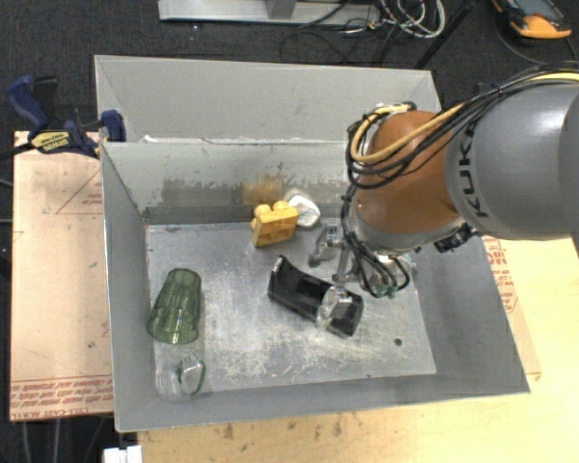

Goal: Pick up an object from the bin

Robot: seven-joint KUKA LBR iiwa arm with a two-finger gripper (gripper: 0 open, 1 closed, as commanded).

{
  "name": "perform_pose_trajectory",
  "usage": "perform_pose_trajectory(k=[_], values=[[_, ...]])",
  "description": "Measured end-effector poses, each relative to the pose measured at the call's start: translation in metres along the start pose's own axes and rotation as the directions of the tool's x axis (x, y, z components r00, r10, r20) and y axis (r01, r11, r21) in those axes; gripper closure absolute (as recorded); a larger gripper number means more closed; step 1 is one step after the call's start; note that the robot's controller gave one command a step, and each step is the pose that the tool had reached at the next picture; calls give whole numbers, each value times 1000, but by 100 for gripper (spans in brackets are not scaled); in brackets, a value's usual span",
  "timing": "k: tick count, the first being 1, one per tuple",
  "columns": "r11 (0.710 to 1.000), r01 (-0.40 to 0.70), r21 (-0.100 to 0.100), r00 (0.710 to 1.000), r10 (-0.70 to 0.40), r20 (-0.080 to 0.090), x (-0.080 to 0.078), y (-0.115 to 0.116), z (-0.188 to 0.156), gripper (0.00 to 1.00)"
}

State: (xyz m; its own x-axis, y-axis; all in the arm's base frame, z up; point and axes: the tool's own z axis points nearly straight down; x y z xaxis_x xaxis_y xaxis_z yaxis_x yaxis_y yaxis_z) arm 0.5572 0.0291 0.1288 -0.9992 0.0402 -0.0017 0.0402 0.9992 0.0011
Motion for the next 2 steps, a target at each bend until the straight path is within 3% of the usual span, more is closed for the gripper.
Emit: perform_pose_trajectory(k=[1,2], values=[[1000,-7,1,1000,7,1,-14,-25,-4,0],[986,-169,-3,986,169,7,-3,-6,54,0]])
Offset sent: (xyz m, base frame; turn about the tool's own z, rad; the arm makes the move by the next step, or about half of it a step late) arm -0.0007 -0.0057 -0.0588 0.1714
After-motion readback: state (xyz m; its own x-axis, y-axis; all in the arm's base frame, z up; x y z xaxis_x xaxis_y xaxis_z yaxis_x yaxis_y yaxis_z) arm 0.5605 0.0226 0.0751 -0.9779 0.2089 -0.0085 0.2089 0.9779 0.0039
